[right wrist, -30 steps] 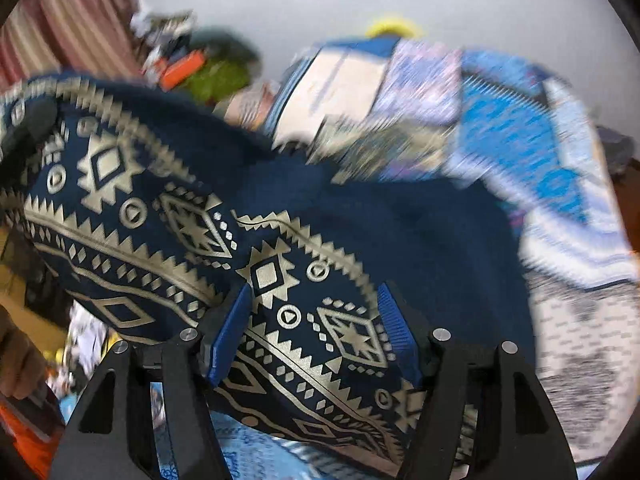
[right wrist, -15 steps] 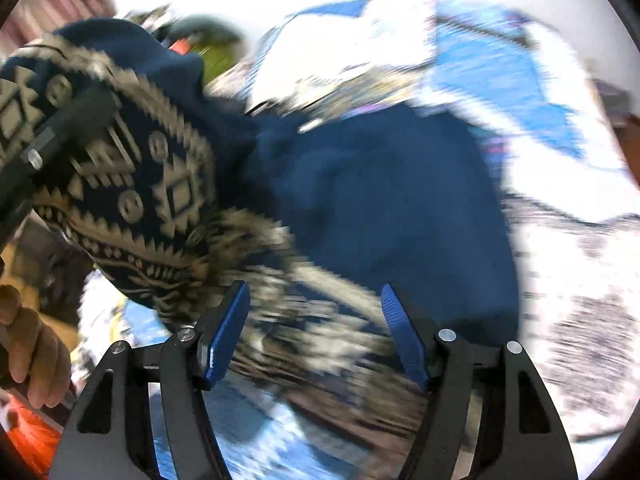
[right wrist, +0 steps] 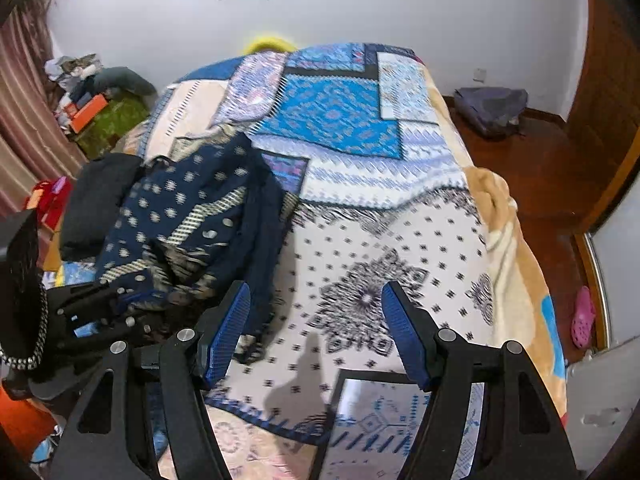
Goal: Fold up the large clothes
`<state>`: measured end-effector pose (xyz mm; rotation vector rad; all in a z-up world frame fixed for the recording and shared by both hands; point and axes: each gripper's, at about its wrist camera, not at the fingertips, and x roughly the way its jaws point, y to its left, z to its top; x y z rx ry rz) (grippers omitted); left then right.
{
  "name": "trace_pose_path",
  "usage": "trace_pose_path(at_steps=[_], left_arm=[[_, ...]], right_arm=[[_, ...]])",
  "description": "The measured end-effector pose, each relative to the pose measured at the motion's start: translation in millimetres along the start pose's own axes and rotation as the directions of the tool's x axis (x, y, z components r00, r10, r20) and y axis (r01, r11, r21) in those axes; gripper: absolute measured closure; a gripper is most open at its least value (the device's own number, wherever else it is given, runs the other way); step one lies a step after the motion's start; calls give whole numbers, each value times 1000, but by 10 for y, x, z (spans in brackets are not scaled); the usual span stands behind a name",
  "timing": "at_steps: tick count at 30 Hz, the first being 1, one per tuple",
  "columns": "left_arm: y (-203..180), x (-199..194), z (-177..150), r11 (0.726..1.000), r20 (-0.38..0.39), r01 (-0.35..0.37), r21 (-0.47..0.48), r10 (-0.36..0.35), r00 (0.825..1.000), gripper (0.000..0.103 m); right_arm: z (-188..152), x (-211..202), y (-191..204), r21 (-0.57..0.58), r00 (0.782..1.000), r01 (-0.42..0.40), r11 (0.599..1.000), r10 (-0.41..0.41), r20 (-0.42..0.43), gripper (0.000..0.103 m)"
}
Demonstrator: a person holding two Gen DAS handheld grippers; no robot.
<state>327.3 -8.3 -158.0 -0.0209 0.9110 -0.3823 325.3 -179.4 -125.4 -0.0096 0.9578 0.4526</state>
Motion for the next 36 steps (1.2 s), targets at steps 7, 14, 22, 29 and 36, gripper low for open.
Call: trace_pose_path(at_steps=[7, 14, 22, 29, 36], left_arm=[[-54, -621, -201, 973, 170, -213, 84, 197, 966, 41], [525, -672, -339, 946, 106, -316, -71, 322, 941, 36], [851, -426, -758, 953, 11, -214, -215, 222, 975, 33], [742, -578, -918, 949, 0, -274, -158, 278, 961, 33], [858, -942, -719, 911, 104, -377, -168, 397, 912, 33]], right_arm=[[247, -41, 402, -84, 990, -123, 989, 129, 64, 37], [220, 427, 813, -147, 987, -162, 976, 160, -22, 37], [-206, 906, 297, -20, 977, -125, 992, 120, -176, 34], [-240, 647, 4, 25, 978, -114, 993, 117, -172, 31], [19, 298, 272, -100, 992, -114, 989, 107, -67, 31]])
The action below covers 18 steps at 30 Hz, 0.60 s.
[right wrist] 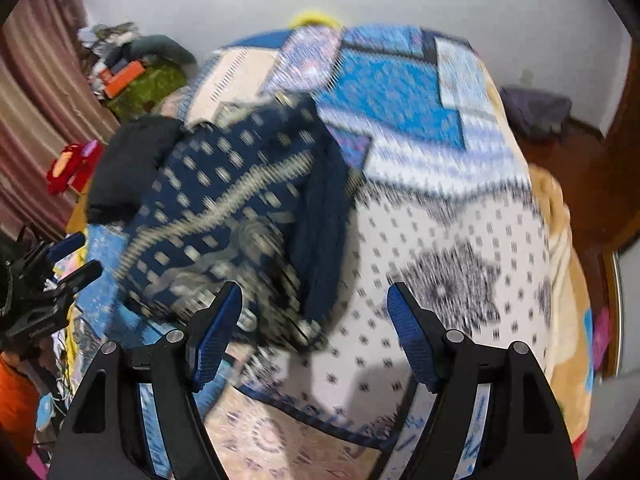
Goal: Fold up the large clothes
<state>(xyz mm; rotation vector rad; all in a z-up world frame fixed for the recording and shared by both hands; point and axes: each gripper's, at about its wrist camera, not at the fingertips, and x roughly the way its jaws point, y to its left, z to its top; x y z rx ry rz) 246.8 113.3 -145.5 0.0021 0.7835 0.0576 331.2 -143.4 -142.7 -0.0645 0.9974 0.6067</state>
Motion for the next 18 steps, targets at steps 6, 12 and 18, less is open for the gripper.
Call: trace_pose_path(at_steps=[6, 12, 18], left_arm=[[196, 199, 318, 993, -12, 29, -114, -31, 999, 33], [246, 755, 383, 944, -139, 201, -260, -243, 960, 33], [258, 1172, 339, 863, -171, 324, -388, -413, 895, 30]], right_arm=[[357, 78, 228, -29, 996, -66, 997, 67, 52, 31], [499, 578, 289, -18, 992, -119, 993, 119, -35, 31], [401, 991, -30, 9, 987, -90, 996, 90, -132, 31]])
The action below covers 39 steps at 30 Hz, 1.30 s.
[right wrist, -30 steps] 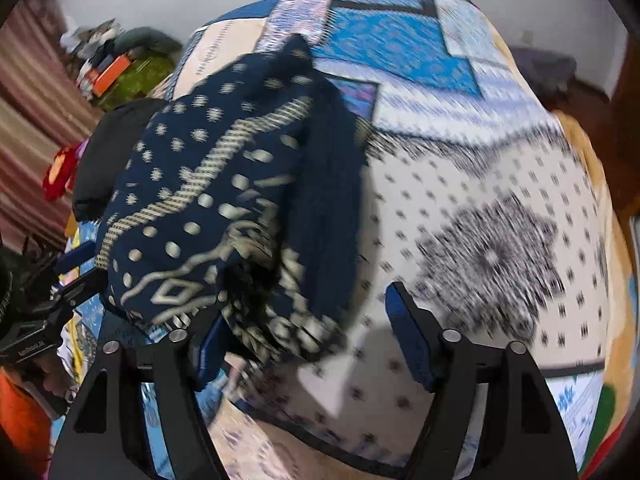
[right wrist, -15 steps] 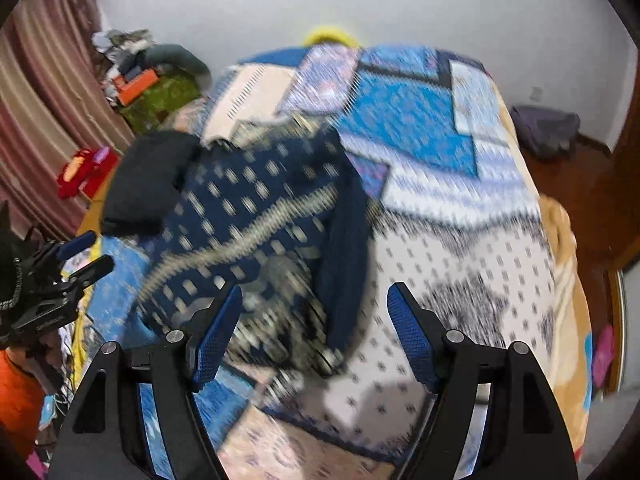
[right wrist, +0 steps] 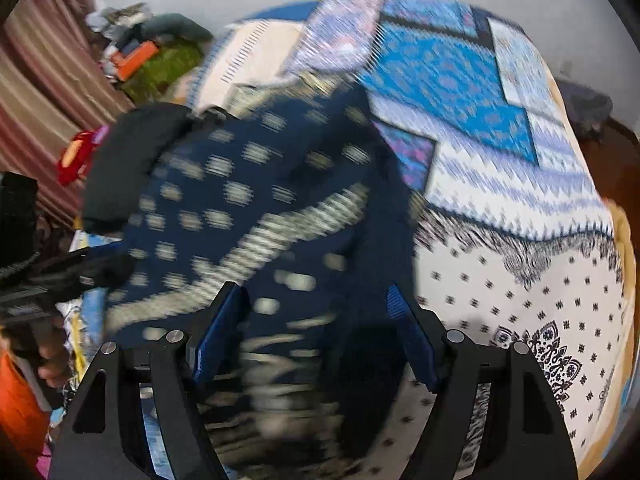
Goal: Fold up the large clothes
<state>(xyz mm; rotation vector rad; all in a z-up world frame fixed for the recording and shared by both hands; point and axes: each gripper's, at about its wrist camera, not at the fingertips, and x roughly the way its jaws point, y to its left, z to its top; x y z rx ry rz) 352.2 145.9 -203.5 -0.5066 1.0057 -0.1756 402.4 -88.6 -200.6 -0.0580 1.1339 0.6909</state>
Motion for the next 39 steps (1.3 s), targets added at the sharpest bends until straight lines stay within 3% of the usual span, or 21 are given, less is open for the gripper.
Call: trace_pose_path(at_steps=[6, 8, 14, 15, 18, 20, 22, 24, 31, 39], left_arm=[[94, 259, 97, 998, -36, 37, -42, -38, 999, 14], [145, 371, 142, 996, -53, 51, -77, -56, 997, 13], [174, 457, 208, 991, -57, 79, -107, -86, 995, 14], [160, 445, 206, 992, -58, 76, -105, -83, 995, 19], [104, 368, 206, 994, -58, 67, -90, -72, 996, 31], [48, 294, 203, 996, -48, 55, -67, -58, 997, 39], [-31, 197, 207, 998, -37, 47, -47, -49, 998, 46], [-121, 66, 207, 998, -21, 54, -21, -54, 998, 53], [-324, -639, 267, 996, 81, 72, 44, -75, 994, 57], [-200, -1705, 573, 992, 253, 19, 124, -50, 966, 57]], right_arm=[[3, 166, -402, 138, 983, -169, 976, 177, -51, 22], [30, 239, -458, 166, 985, -147, 975, 160, -68, 11], [101, 418, -599, 286, 954, -245, 926, 283, -98, 10], [112, 416, -586, 285, 954, -247, 926, 284, -96, 11], [82, 350, -490, 276, 946, -279, 920, 313, -89, 34], [60, 255, -413, 258, 955, -259, 931, 287, -76, 45], [74, 155, -332, 225, 965, -238, 945, 257, -58, 69], [81, 40, -295, 219, 966, -241, 945, 257, -43, 77], [146, -453, 38, 122, 978, -209, 970, 207, 32, 80], [588, -906, 754, -3, 961, -229, 973, 227, 159, 80]])
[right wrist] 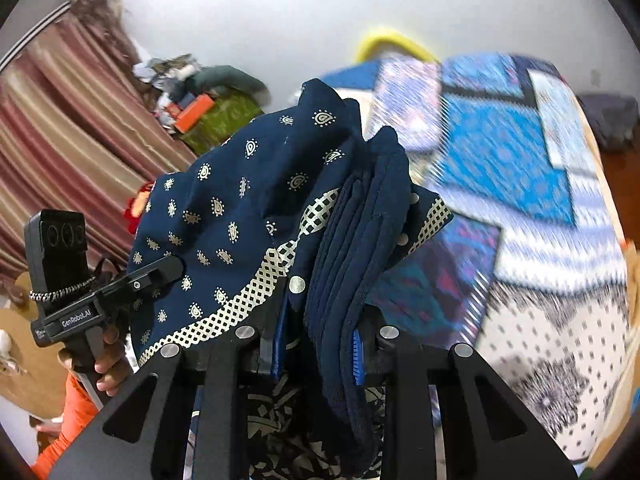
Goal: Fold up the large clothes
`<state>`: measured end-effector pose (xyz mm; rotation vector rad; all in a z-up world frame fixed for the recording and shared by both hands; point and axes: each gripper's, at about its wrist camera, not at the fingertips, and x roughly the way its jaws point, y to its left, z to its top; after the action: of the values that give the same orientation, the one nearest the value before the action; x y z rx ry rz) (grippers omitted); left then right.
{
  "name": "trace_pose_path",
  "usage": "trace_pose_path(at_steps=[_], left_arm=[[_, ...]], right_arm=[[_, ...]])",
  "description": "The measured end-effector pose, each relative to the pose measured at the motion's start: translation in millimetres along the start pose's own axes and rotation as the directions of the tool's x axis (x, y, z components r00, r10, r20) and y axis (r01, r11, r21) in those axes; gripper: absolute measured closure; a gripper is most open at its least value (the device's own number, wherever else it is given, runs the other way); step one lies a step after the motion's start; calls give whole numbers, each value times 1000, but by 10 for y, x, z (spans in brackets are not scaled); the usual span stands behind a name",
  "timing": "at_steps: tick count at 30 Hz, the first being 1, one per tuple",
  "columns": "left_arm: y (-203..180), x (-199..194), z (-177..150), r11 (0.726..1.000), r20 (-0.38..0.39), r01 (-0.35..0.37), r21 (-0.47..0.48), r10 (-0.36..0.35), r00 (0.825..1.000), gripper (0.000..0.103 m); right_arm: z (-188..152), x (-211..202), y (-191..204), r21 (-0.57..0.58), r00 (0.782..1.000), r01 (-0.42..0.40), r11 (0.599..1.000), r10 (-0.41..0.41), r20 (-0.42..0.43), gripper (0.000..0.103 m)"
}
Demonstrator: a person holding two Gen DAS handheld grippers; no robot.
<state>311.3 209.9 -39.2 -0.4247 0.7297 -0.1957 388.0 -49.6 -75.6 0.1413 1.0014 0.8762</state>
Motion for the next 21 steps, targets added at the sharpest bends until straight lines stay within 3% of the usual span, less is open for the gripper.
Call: trace_pose_path(at_steps=[5, 10, 14, 19, 21], left_arm=[[360, -486, 355, 997, 88, -67, 42, 63, 994, 57], [1007, -608, 602, 995, 95, -98, -27, 100, 990, 57], [1638, -333, 662, 988, 25, -117, -96, 120, 992, 57], [2413, 243, 399, 962, -140, -164, -216, 136, 981, 57], [2617, 407, 281, 954, -158, -169, -249, 133, 978, 53]], right_arm=[[340, 235, 478, -67, 998, -48, 997, 50, 30, 80], [602, 741, 832, -90, 996, -79, 993, 82, 30, 80], [671, 1287, 916, -80, 997, -82, 993, 81, -14, 80], [544, 2161, 730, -18, 989, -48, 999, 45, -144, 80], [468, 2531, 612, 2, 981, 1, 1000, -1, -193, 78]])
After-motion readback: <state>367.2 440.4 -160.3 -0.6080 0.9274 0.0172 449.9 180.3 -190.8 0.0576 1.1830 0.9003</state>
